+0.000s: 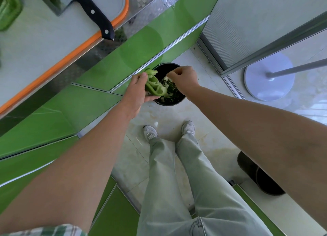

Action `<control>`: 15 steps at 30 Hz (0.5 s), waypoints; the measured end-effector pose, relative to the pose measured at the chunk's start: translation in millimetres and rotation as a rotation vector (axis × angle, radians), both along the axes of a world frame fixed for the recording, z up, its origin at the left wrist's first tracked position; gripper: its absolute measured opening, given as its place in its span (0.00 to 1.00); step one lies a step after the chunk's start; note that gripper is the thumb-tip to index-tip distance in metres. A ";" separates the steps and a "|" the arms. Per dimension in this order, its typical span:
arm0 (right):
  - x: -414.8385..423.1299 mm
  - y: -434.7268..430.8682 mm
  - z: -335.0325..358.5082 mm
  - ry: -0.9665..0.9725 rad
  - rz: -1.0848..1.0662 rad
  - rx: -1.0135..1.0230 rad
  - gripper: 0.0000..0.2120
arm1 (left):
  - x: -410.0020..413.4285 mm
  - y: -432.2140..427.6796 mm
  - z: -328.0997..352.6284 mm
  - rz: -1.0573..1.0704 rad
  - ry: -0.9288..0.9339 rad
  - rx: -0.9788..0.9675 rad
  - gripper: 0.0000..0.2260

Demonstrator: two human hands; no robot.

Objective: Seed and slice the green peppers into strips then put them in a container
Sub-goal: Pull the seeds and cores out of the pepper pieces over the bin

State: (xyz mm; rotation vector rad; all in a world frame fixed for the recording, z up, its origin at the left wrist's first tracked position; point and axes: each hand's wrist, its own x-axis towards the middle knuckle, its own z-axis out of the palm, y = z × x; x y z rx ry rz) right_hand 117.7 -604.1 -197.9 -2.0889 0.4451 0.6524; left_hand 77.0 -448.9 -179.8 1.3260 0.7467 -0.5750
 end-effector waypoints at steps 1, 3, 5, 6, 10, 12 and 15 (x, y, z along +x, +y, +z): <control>0.3 -1.0 -0.4 -0.005 0.022 -0.014 0.12 | 0.5 0.2 0.0 0.001 0.005 0.003 0.16; 0.5 -1.6 0.5 -0.030 0.103 -0.032 0.12 | 0.9 0.3 0.6 0.007 0.015 0.007 0.15; 1.2 0.1 4.5 -0.090 0.170 -0.024 0.11 | 1.1 -0.3 1.1 0.007 0.017 0.016 0.14; 1.6 1.7 6.2 -0.110 0.212 -0.003 0.11 | 1.4 -0.8 1.4 0.005 0.013 0.020 0.13; 0.6 12.9 9.5 -0.072 0.394 0.021 0.07 | 1.3 -4.2 5.5 -0.017 -0.016 0.015 0.11; 0.9 16.1 8.8 -0.097 0.388 -0.009 0.04 | 0.4 -5.8 8.8 -0.045 -0.040 0.029 0.10; -0.9 18.6 9.2 -0.142 0.393 -0.016 0.03 | 1.6 -7.6 12.0 -0.029 -0.057 0.028 0.07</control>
